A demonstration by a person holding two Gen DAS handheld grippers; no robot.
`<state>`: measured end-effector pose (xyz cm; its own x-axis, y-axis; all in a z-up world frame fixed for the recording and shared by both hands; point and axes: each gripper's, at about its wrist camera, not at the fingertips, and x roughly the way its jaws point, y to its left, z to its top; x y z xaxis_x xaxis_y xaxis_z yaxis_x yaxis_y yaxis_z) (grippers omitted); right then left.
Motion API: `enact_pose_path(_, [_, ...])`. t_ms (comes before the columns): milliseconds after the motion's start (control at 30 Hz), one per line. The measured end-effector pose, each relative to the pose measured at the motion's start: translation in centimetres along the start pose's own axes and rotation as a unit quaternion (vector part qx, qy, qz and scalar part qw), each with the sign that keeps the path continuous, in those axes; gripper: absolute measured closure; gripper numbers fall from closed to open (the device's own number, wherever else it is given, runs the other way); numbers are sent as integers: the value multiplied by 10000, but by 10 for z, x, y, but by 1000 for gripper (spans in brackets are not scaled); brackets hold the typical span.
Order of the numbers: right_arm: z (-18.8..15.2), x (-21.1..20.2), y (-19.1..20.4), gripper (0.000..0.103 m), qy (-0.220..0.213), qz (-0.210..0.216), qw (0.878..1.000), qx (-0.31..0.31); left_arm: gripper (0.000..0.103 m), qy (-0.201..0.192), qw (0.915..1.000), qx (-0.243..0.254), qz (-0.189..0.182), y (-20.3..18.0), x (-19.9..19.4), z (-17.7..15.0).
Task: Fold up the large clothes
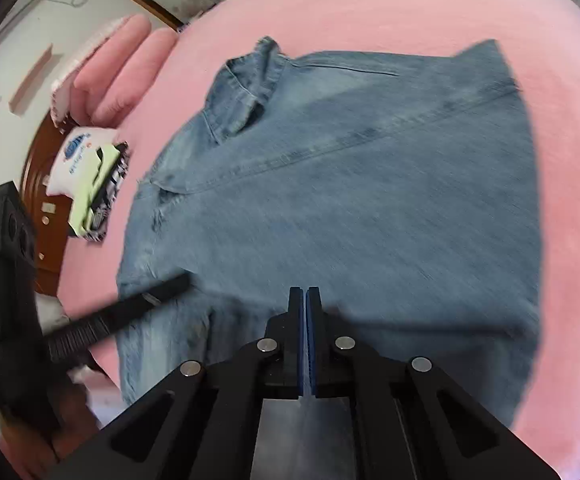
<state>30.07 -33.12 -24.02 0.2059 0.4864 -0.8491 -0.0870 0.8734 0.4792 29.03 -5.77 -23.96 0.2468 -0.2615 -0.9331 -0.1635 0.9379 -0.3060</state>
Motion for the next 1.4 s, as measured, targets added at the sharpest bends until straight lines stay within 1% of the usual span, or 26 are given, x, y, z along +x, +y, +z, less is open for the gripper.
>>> enact_pose_path(33, [4,8,0,101,40,-33,10000,-16,100,65,9999,112,-44,-7,9,3])
enact_pose_path(100, [10,20,-13,102,124,-107,9996,218,103,169,9999,-35,-5,-6,27,9])
enact_pose_path(167, [9,25,-34,102,191,-111,9983,542,103,414,9980,-347,328,8,44,17])
enact_pose_path(200, [9,25,-42,102,164,-102,9978,626,103,436,9968,-454,488,15,48,19])
enact_pose_path(233, [8,22,-50,102,121,-232,9975,650,103,399,9957,-582,602,25,48,21])
enact_pose_path(333, [2,7,-73,102,-13,-678,9953,691,103,191,9923,-971,742,59,39,24])
enact_pose_path(400, [-6,-14,-98,102,-137,-899,9918,897,103,43,9872,-1158,1098,89,28,25])
enact_pose_path(433, [-9,-21,-109,102,-189,-946,9904,992,103,-36,9844,-1231,1260,103,24,25])
enact_pose_path(500, [-13,-35,-122,102,-236,-1071,9880,1085,103,-92,9816,-1393,1303,124,17,25])
enact_pose_path(567, [-10,-42,-124,102,-245,-996,9887,1097,103,-140,9798,-1469,1349,139,9,27])
enact_pose_path(633, [-6,-48,-117,102,-266,-1078,9888,995,103,-165,9794,-1519,1319,143,1,28])
enact_pose_path(667, [-3,-53,-111,102,-374,-1066,9894,915,103,-170,9798,-1565,1236,143,-3,28])
enact_pose_path(700, [0,-57,-104,102,-525,-936,9906,848,103,-159,9807,-1592,1124,142,-8,29])
enact_pose_path(733, [1,-62,-101,102,-616,-805,9915,811,103,-187,9823,-1621,917,137,-13,30])
enact_pose_path(767, [6,-63,-92,102,-712,-548,9933,730,103,-221,9846,-1624,604,131,-18,32])
enact_pose_path(800, [7,-62,-87,102,-710,-419,9943,679,103,-213,9863,-1599,339,124,-19,33])
enact_pose_path(833, [13,-53,-77,102,-600,-211,9964,560,103,-171,9885,-1502,-45,112,-19,35])
enact_pose_path(867, [17,-45,-71,102,-532,-138,9974,462,103,-138,9904,-1357,-237,99,-17,39])
enact_pose_path(900, [22,-33,-62,102,-461,-67,9984,322,103,-128,9920,-1225,-292,87,-13,41])
enact_pose_path(933, [25,-25,-57,102,-444,-8,9987,249,103,-128,9943,-1003,-327,71,-7,47])
enact_pose_path(1033, [44,14,-43,102,-265,425,9985,232,103,-163,9975,-632,-287,32,17,61])
enact_pose_path(1133, [65,45,-29,102,-204,448,9986,193,103,-173,9986,-503,-71,13,44,80])
enact_pose_path(1200, [82,60,-25,102,-210,432,9988,91,103,-255,9981,-567,36,11,63,94])
enact_pose_path(1267, [97,74,-22,102,-263,386,9989,-11,103,-286,9968,-738,117,21,71,98])
enact_pose_path(1333, [110,80,-28,102,-368,388,9986,-35,103,-414,9959,-800,80,28,75,104])
enact_pose_path(1400, [119,78,-41,102,-521,258,9983,43,103,-566,9957,-691,249,34,74,110])
